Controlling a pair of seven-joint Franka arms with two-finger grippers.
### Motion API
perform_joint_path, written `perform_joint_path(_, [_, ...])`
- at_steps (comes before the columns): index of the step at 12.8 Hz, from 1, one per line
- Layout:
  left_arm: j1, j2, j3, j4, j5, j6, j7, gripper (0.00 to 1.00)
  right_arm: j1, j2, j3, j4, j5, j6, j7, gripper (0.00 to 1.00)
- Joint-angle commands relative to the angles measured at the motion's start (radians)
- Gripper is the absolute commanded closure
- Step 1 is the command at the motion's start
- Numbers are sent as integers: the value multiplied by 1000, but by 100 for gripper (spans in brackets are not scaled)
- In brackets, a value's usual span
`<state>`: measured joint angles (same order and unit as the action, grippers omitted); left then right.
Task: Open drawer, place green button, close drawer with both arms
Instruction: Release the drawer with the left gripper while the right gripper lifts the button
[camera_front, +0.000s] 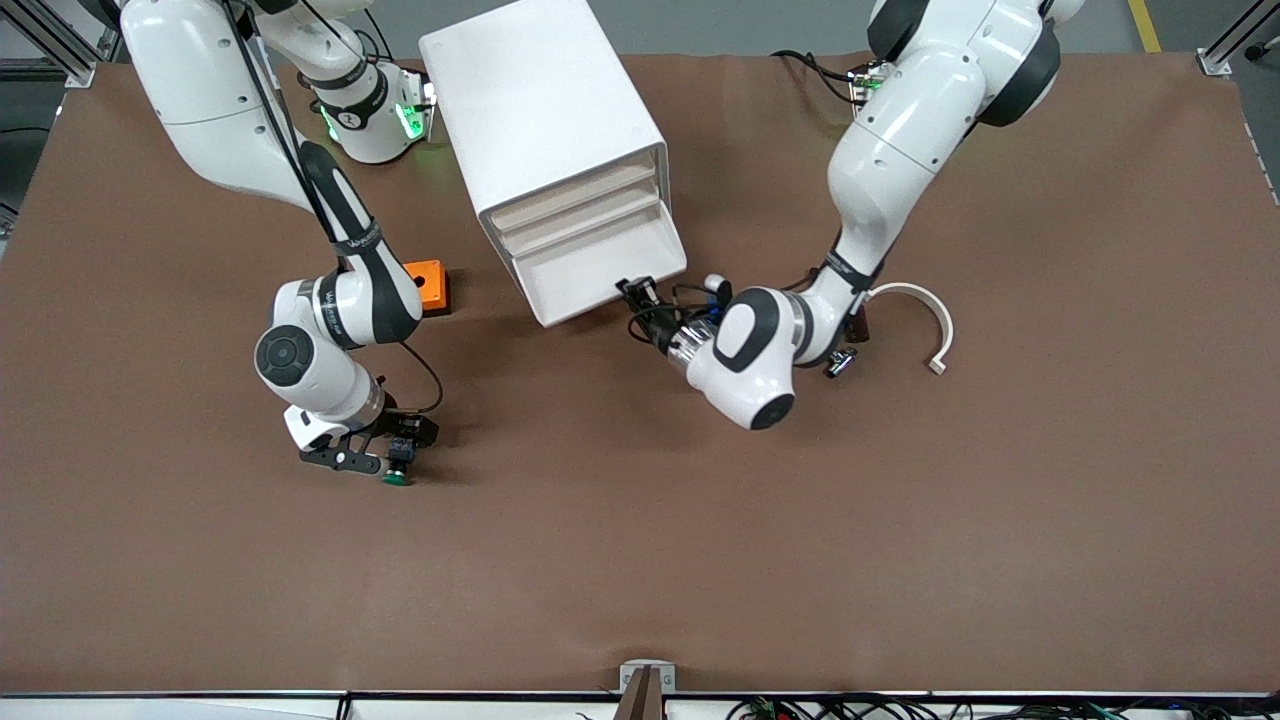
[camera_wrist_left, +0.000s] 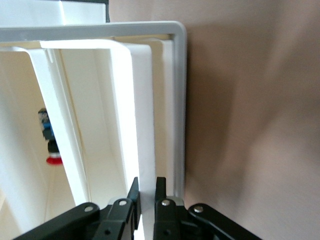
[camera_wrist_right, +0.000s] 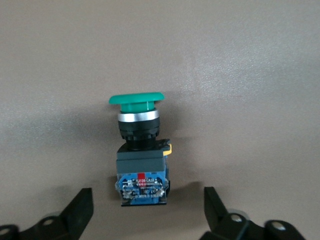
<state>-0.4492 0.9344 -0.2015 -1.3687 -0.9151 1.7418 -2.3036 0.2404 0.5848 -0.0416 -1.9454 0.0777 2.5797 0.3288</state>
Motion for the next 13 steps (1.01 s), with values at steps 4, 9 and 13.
perform_joint_path(4, [83, -8, -16, 94, 24, -22, 30, 100, 10, 17, -4, 29, -4, 2, 18, 98])
perform_joint_path(9, [122, -12, -18, 96, 25, -21, 36, 0, 26, 4, -4, 49, -4, -41, 87, 100])
perform_joint_path(13, [156, -28, 3, 148, 123, -21, 46, 0, 75, -95, -4, 74, -4, -202, 229, 100])
